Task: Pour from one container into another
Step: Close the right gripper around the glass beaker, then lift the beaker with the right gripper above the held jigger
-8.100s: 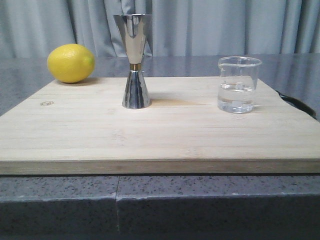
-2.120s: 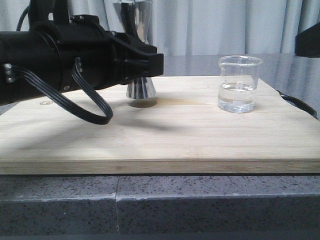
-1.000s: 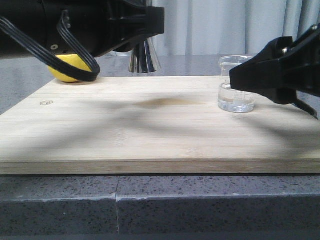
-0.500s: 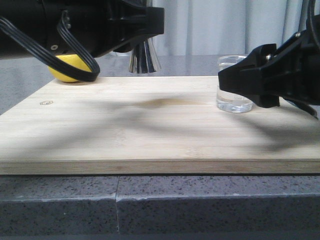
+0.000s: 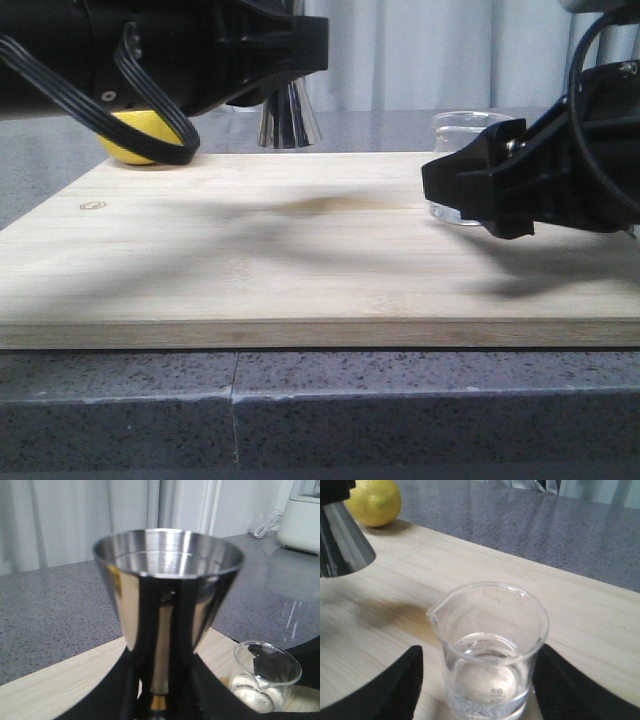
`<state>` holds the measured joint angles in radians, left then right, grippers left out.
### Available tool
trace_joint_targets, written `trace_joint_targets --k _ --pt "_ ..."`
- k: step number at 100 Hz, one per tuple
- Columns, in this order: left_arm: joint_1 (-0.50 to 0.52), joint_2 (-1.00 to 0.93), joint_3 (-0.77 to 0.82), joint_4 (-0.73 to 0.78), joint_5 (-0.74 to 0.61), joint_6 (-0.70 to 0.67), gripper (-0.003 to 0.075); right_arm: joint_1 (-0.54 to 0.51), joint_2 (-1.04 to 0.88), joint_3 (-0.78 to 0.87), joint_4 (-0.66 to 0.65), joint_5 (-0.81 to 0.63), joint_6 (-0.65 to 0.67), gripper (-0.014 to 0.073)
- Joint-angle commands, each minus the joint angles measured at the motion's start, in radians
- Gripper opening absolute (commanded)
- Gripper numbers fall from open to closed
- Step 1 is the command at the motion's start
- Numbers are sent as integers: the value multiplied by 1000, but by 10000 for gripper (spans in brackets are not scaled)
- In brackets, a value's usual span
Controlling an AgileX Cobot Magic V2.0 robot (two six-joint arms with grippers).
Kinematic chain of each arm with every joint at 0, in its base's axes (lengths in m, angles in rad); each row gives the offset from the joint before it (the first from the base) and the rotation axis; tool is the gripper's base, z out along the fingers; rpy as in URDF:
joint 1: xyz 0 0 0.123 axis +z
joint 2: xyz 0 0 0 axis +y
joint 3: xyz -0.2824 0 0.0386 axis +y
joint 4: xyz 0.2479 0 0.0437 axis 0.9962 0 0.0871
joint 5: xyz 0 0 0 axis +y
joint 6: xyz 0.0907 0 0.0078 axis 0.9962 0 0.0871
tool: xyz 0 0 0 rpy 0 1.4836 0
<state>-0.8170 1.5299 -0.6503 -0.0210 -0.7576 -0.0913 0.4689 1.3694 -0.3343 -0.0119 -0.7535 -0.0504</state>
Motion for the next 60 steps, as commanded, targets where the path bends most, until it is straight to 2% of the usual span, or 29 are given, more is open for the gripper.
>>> trace_joint_targets --k 1,60 --pt "-5 -44 -32 2 -83 -8 -19 -16 -1 -24 0 -110 -15 428" --pt "-5 -44 -32 2 -83 -8 -19 -30 79 -24 12 -238 -15 426"
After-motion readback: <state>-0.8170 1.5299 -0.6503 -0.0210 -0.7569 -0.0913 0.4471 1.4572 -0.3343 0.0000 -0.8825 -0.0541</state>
